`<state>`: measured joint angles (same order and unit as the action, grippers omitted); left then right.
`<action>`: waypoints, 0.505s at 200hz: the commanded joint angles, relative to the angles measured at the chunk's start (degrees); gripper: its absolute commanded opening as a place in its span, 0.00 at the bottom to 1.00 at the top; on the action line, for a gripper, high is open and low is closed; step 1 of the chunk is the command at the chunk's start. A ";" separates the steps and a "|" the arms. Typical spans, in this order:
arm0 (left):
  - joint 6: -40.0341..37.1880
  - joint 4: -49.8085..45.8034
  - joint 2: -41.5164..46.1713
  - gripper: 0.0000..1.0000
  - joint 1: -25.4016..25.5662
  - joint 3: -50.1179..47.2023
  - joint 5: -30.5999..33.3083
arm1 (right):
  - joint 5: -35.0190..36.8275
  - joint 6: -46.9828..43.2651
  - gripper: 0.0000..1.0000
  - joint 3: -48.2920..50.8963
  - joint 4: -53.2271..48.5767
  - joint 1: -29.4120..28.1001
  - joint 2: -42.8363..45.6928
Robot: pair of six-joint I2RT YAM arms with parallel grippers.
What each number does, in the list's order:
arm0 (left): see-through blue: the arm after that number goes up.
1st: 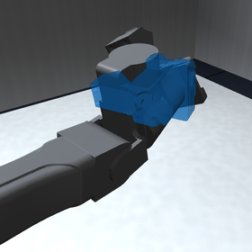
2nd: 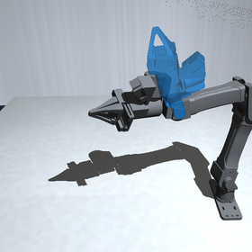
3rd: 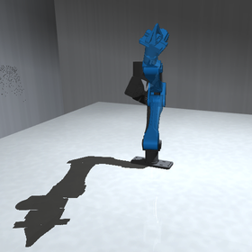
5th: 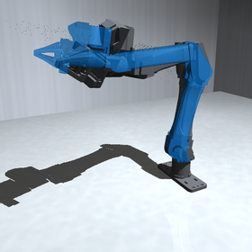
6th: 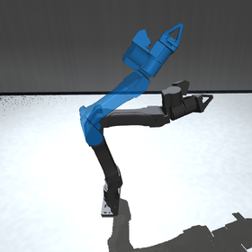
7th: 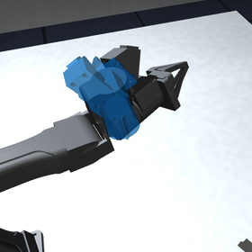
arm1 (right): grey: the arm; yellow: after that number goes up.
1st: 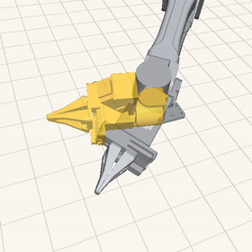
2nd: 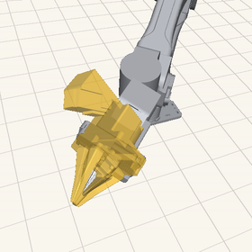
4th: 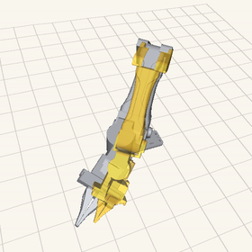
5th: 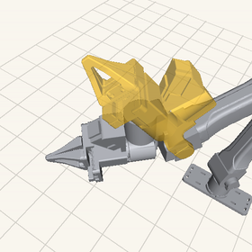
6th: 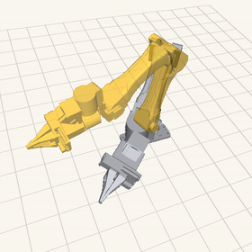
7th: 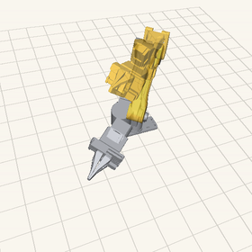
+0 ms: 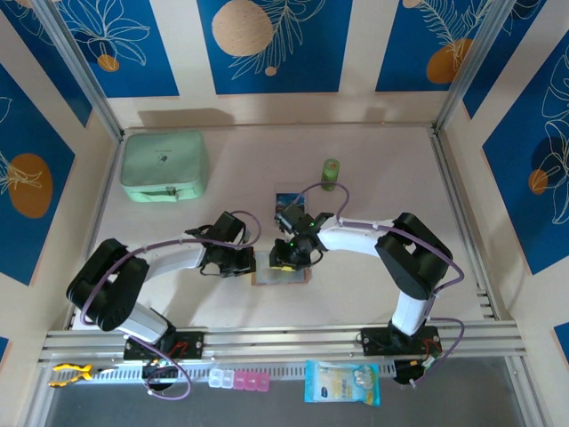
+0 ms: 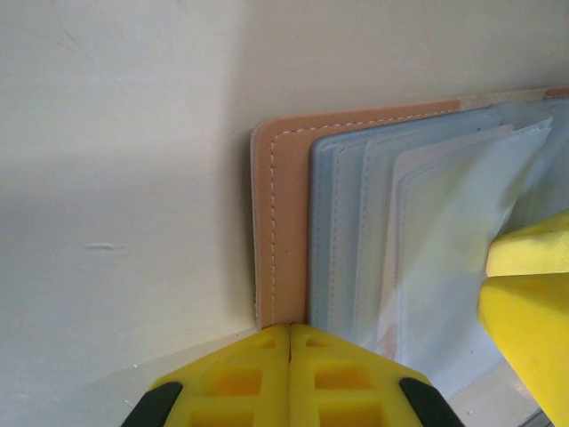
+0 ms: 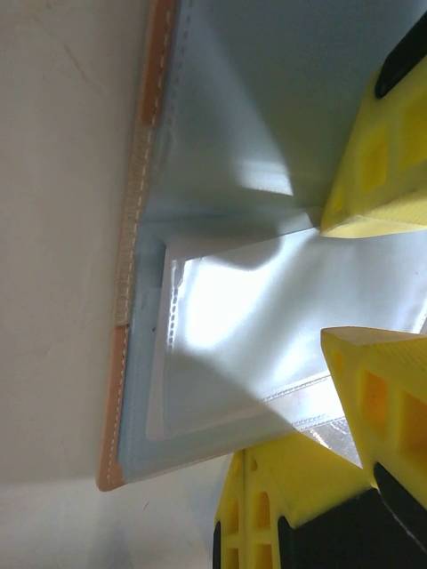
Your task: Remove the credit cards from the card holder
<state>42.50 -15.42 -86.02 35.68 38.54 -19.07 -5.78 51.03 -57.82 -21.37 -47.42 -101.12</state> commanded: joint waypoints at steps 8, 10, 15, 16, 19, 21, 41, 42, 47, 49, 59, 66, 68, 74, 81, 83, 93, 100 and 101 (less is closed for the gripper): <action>0.27 -2.87 1.56 0.00 -0.52 1.33 -0.08 | -0.37 -0.38 0.33 1.48 -0.27 0.39 0.85; 0.29 -2.86 1.67 0.00 -0.52 1.42 -0.09 | -0.42 -0.39 0.33 1.53 -0.24 0.40 0.89; 0.45 -3.00 1.99 0.00 -0.49 1.61 -0.14 | -0.45 -0.39 0.33 1.65 -0.09 0.48 0.87; 0.47 -3.02 2.04 0.00 -0.51 1.66 -0.16 | -0.45 -0.39 0.33 1.70 -0.09 0.48 0.85; 0.60 -3.03 2.26 0.00 -0.50 1.75 -0.18 | -0.43 -0.33 0.33 1.81 -0.03 0.53 0.86; 0.68 -2.90 2.37 0.00 -0.52 1.85 -0.24 | -0.49 -0.36 0.33 1.83 0.07 0.56 0.89; 2.21 -1.07 3.28 0.00 -0.45 2.23 -1.71 | -0.90 -0.14 0.32 2.48 0.86 0.83 0.91; 2.27 -0.91 3.29 0.00 -0.45 2.23 -1.82 | -0.96 -0.14 0.33 2.52 0.95 0.88 0.86; 2.90 -0.05 3.46 0.00 -0.49 2.17 -2.35 | -1.07 -0.16 0.32 2.58 1.14 1.00 0.90; 3.19 0.32 3.53 0.00 -0.45 2.18 -2.57 | -1.12 -0.10 0.32 2.65 1.19 1.01 0.87; 4.37 2.01 3.58 0.00 -0.52 2.16 -3.45 | -1.25 0.02 0.33 2.96 1.39 1.18 0.99; 5.03 2.91 3.58 0.02 -0.41 2.21 -3.84 | -1.29 0.10 0.33 3.27 1.65 1.36 1.11; 5.15 3.15 3.58 0.02 -0.36 2.23 -3.95 | -1.38 0.08 0.33 3.32 1.71 1.36 1.21; 5.52 3.85 3.51 0.03 -0.35 2.30 -4.21 | -1.42 0.21 0.33 3.64 2.00 1.45 1.32; 5.90 4.42 3.33 0.03 -0.28 2.41 -4.47 | -1.58 0.38 0.32 4.04 2.34 1.65 1.45; 5.99 4.54 3.27 0.04 -0.27 2.48 -4.55 | -1.68 0.43 0.32 4.15 2.44 1.63 1.50; 6.27 4.96 2.98 0.05 -0.24 2.66 -4.73 | -2.17 0.64 0.33 4.59 3.13 1.88 1.54; 6.41 5.13 2.72 0.06 -0.24 2.76 -4.91 | -2.54 0.80 0.32 5.05 3.72 2.08 1.63; 6.48 5.18 2.71 0.06 -0.21 2.76 -4.92 | -2.60 0.82 0.32 5.11 3.80 2.12 1.67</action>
<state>46.94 -12.97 -83.37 35.68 39.18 -21.65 -7.16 51.11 -54.87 -18.02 -45.98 -100.38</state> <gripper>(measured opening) 0.058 0.326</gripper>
